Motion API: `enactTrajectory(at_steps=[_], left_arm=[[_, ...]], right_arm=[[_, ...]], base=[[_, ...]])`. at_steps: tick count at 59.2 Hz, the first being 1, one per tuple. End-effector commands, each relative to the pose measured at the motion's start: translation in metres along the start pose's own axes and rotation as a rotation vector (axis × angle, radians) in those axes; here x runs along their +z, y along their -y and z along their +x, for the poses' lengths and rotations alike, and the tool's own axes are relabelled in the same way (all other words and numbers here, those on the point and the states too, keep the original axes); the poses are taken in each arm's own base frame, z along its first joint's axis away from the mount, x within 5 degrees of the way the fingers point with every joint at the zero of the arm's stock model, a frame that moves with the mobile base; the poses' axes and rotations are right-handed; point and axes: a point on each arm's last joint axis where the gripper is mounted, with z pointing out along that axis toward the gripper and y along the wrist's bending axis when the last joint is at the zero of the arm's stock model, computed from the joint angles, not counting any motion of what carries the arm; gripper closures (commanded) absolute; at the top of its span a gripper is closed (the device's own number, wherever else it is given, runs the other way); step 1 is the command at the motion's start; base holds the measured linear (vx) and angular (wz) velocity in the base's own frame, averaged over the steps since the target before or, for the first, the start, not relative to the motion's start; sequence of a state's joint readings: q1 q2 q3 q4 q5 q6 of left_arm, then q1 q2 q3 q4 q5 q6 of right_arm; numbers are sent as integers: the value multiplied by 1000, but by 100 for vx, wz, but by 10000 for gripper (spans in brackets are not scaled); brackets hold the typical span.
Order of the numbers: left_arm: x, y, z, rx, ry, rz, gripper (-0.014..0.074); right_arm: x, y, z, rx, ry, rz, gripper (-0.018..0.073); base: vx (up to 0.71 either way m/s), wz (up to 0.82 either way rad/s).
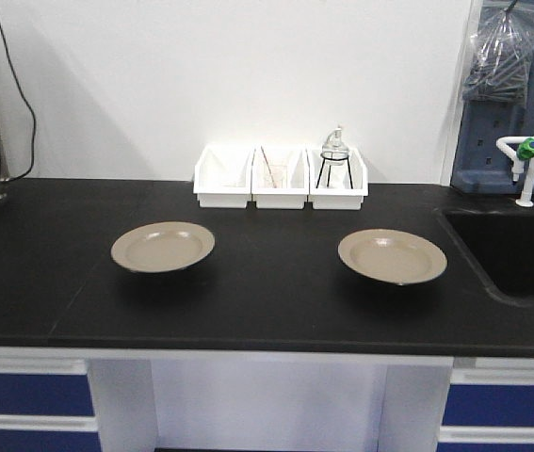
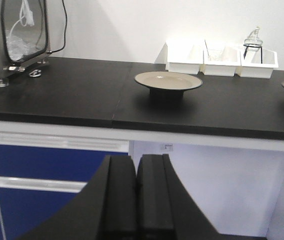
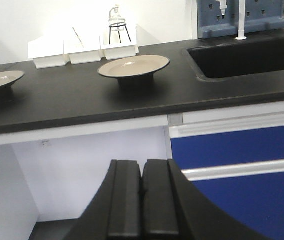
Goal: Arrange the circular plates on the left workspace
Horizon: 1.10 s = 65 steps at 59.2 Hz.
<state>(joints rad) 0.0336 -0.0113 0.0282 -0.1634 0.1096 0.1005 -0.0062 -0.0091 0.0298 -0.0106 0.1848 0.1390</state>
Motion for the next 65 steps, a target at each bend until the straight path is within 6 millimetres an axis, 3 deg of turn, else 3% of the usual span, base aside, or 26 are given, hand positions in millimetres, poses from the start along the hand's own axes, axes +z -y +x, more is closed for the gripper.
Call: enactTrajectory(at_steps=[1,65], left_arm=[[-1,-1,-5,-11,87,-4,594],[-1,-1,-5,-11,87,-4,594]], right_arm=[[-1,-1,-6,-15,93,-13,559],[-1,-1,-6,-15,93,-13,559]], base=[[41,-6],[39,-2]])
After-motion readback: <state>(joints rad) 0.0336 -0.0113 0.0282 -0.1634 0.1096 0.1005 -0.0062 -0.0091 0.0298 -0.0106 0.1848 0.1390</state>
